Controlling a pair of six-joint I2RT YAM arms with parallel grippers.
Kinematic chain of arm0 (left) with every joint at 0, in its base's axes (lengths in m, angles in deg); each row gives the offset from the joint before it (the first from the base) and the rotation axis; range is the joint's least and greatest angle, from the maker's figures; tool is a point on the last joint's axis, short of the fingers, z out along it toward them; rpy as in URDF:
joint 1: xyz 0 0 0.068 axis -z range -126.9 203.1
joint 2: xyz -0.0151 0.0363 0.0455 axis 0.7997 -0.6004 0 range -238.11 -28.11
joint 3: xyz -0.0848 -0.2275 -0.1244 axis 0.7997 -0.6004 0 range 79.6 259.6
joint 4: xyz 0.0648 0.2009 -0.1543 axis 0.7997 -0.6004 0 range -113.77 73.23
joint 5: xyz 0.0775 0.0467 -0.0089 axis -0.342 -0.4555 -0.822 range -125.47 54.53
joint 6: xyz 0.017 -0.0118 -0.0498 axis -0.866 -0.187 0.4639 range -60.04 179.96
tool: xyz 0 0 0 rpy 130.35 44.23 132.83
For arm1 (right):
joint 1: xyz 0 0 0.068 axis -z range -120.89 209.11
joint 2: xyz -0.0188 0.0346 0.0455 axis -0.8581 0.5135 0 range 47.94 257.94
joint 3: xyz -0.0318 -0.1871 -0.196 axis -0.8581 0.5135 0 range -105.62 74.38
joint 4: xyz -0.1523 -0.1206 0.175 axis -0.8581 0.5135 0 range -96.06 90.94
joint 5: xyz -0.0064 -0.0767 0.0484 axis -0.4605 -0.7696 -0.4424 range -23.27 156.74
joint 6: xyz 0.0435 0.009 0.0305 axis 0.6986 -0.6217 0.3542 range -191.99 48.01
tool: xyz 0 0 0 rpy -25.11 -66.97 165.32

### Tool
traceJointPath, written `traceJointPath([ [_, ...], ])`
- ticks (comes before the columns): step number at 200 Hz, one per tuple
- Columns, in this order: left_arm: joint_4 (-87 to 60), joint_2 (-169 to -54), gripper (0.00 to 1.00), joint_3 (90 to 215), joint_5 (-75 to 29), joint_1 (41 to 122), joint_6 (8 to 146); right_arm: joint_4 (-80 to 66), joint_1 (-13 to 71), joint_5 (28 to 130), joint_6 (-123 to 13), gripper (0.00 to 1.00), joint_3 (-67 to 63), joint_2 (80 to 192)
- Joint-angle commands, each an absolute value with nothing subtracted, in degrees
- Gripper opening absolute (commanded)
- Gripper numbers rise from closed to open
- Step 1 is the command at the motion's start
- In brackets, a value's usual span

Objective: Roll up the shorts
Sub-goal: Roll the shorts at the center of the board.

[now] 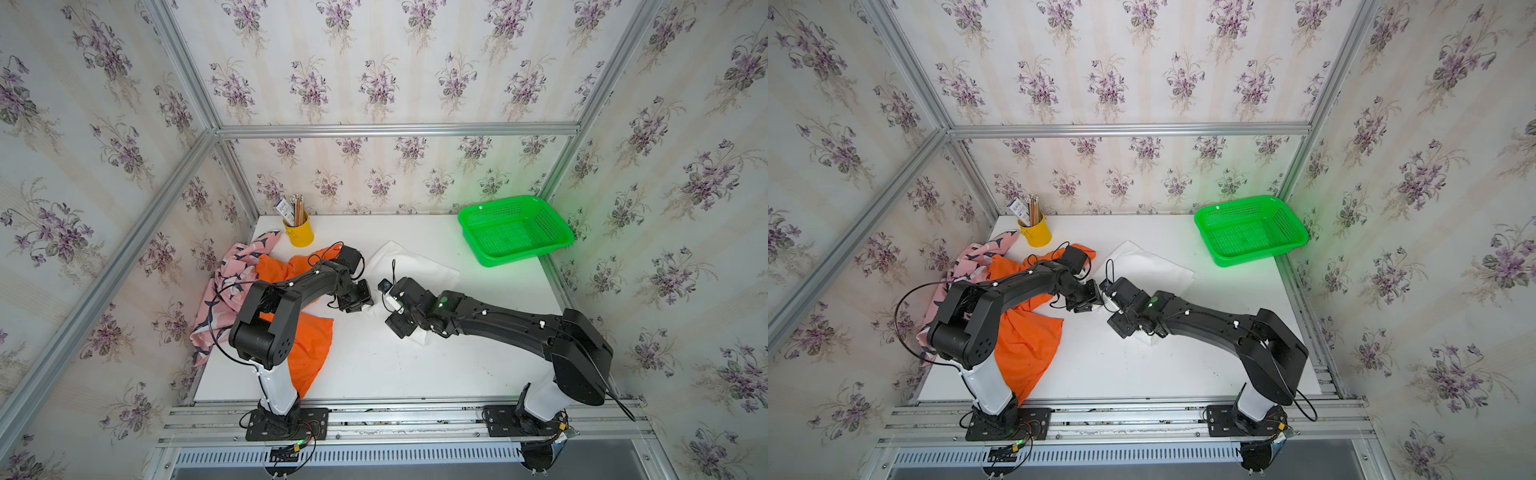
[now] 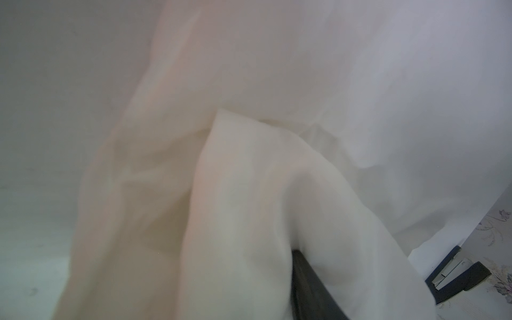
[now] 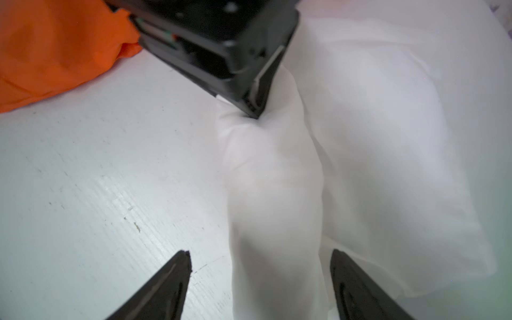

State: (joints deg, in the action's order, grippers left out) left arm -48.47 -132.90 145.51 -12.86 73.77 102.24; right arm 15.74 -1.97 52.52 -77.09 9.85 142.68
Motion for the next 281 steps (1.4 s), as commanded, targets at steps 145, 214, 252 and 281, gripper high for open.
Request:
traceJointPath([
  [145,-61.0,-123.6,0.75,149.0,-19.4,69.6,93.0,15.2,-0.8,79.3,-70.6,0.13,7.7,151.1],
  [214,-67.0,-115.6,0.77,148.6,-21.3,70.7,94.9,-5.7,14.6,114.5,-47.5,0.13,14.0,155.7],
  [252,-63.0,-114.3,0.82,144.0,-20.3,73.4,101.1,-14.0,19.3,122.9,-39.1,0.2,15.7,165.4],
  [281,-58.7,-117.8,0.83,140.5,-19.6,74.5,103.4,-10.6,20.8,120.5,-40.8,0.32,15.6,167.1],
])
